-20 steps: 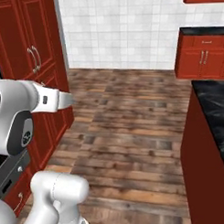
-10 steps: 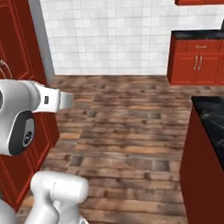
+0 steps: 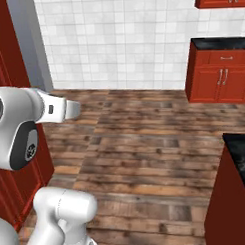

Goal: Open the cabinet directly in front. Then move the liquor and the mug to the dining counter with the candle on it.

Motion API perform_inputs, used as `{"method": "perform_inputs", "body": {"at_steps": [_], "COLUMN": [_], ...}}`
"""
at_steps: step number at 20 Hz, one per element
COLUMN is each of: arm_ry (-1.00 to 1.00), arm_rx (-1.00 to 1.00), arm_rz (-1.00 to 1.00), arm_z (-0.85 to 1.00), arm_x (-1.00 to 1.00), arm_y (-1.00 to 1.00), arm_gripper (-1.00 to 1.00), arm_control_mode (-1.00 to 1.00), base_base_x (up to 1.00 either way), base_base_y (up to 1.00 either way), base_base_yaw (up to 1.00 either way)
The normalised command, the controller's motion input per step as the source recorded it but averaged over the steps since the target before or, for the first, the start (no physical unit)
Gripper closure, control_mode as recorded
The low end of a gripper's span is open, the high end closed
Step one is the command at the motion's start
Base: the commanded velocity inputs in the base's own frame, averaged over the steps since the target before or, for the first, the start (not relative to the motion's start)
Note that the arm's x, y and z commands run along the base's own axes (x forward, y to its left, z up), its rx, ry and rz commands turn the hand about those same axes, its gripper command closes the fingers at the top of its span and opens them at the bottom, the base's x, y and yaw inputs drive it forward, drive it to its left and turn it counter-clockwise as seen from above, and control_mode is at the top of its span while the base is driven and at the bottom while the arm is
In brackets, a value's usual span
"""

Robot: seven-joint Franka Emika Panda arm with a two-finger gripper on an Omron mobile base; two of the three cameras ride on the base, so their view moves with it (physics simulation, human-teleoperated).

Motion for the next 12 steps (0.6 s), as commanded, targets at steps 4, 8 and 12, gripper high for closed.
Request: {"method": "perform_inputs", "body": {"at_steps": [4,8,12], "arm_ry": [0.0,0.0,0.0], "arm_rx": [0.0,0.0,0.0], "arm_rz": [0.0,0.0,0.0], "arm_z": [0.0,0.0,0.0], "arm_x": [0.0,0.0,0.0], "arm_y": [0.0,0.0,0.0], "arm_gripper": [-1.0,-1.0,-1.0], "arm_control_mode": [1.0,1.0,1.0], "base_base_x": [1.0,1.0,1.0], "base_base_y": [0.16,0.1,0.06], "base_base_yaw": [0.0,0.0,0.03]}}
